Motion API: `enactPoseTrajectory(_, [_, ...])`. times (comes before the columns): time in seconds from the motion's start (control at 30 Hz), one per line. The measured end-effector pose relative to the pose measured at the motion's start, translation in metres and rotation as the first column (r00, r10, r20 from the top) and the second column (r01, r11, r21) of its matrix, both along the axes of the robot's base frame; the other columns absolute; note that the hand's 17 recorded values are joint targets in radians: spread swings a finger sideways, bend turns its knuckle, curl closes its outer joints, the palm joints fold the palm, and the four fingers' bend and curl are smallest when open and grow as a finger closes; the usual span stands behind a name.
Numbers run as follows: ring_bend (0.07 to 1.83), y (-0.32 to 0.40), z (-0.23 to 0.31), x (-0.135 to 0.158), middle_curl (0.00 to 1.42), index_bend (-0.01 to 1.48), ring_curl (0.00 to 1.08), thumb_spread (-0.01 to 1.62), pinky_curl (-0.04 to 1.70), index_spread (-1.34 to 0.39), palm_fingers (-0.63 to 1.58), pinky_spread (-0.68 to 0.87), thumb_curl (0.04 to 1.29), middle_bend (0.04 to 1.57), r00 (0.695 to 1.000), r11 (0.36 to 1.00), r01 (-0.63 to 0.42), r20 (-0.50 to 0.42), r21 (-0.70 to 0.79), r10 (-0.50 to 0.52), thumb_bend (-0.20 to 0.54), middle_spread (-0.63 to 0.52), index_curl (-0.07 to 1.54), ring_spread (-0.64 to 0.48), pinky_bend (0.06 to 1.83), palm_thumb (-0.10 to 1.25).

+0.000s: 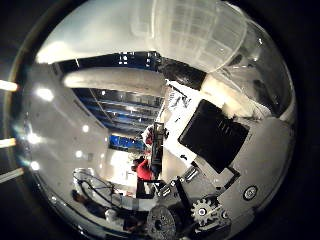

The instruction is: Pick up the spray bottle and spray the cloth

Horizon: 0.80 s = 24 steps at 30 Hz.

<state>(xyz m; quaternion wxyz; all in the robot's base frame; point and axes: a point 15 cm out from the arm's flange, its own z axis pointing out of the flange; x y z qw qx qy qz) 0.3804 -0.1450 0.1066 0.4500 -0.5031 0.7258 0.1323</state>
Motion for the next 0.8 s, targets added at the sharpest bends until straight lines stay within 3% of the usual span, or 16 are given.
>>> enactPoseTrajectory(0.13, [1.38,0.017,0.018,0.002,0.70,1.11,0.62,1.05,0.74,-0.24,1.21,-0.21,0.44,1.27,0.998,0.997,-0.043,0.037,0.064,0.040,-0.006,-0.11,0.79,-0.17,1.27,0.96])
enactPoseTrajectory(0.37, [1.44,0.040,0.077,0.009,0.69,1.17,0.63,1.08,0.88,-0.21,1.17,-0.18,0.50,1.34,0.988,0.990,-0.127,0.101,0.056,0.121,-0.009,-0.10,0.79,-0.17,1.26,1.03])
enactPoseTrajectory(0.53, [1.45,0.076,0.105,-0.007,0.67,1.18,0.63,1.09,0.96,-0.20,1.16,-0.17,0.53,1.35,0.964,0.963,-0.267,-0.015,-0.022,0.267,-0.012,-0.09,0.79,-0.17,1.23,1.04])
enactPoseTrajectory(0.8, [1.46,0.120,0.154,-0.010,0.65,1.20,0.62,1.08,1.09,-0.19,1.17,-0.16,0.56,1.37,0.886,0.860,-0.463,-0.143,-0.215,0.441,-0.013,-0.09,0.77,-0.16,1.16,1.03])
